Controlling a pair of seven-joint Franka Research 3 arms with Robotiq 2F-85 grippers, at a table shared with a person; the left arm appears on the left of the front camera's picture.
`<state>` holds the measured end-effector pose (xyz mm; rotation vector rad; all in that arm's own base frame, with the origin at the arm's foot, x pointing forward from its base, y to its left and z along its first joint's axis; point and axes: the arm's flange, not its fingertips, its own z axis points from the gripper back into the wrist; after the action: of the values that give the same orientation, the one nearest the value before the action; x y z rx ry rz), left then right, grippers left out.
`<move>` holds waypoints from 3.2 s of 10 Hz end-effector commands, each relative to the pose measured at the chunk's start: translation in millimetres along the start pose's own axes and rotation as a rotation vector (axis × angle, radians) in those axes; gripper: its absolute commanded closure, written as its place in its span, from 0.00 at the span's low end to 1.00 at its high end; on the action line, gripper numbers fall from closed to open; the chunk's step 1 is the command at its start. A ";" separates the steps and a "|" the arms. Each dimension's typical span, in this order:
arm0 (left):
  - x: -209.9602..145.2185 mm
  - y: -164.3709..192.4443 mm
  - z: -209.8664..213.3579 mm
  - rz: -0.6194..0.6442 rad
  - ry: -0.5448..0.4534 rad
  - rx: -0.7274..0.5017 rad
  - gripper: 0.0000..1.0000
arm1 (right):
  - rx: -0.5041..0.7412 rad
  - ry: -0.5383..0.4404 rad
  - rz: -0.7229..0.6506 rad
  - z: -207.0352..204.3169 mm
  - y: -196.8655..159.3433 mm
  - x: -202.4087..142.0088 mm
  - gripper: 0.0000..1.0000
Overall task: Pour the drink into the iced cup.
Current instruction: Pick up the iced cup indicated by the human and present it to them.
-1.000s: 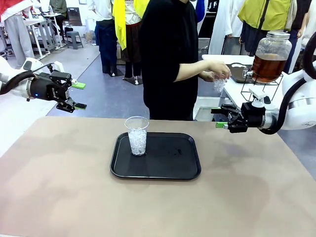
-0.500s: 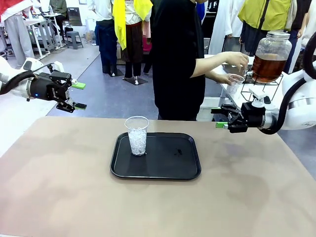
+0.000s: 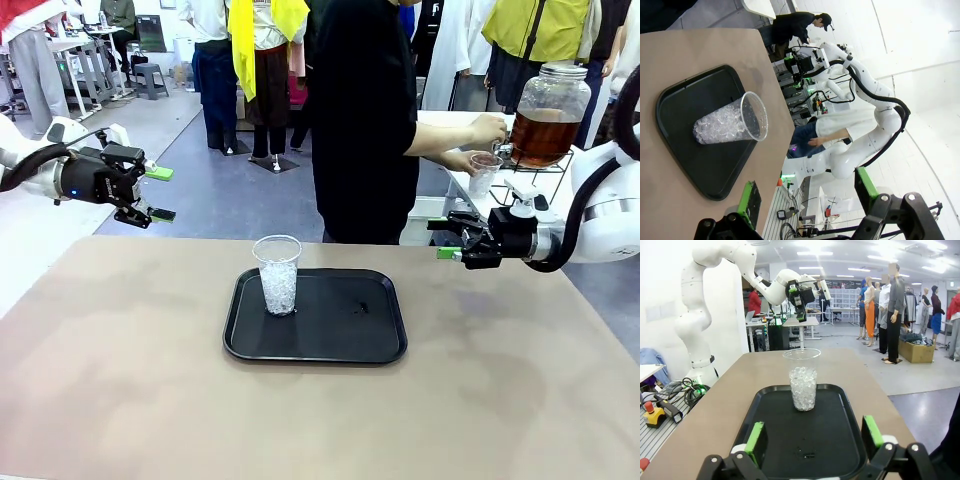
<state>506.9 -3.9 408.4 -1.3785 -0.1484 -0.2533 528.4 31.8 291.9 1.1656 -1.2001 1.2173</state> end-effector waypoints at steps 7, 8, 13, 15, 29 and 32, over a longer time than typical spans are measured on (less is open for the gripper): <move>-0.2 -0.4 0.7 -0.003 0.002 0.002 0.00 | 0.002 0.008 0.000 -2.2 -4.9 4.3 0.00; -0.2 -0.4 0.7 -0.003 0.002 0.002 0.00 | 0.002 0.008 0.000 -2.2 -4.9 4.3 0.00; -0.2 -0.4 0.7 -0.003 0.002 0.002 0.00 | 0.002 0.008 0.000 -2.2 -4.9 4.3 0.00; -0.2 -0.4 0.7 -0.003 0.002 0.002 0.00 | 0.002 0.008 0.000 -2.2 -4.9 4.3 0.00; -0.2 -0.4 0.7 -0.003 0.002 0.002 0.00 | 0.002 0.008 0.000 -2.2 -4.9 4.3 0.00; -0.2 -0.4 0.7 -0.003 0.002 0.002 0.00 | 0.002 0.008 0.000 -2.2 -4.9 4.3 0.00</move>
<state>506.9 -3.9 408.4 -1.3785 -0.1484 -0.2533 528.4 31.8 291.9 1.1655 -1.2001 1.2173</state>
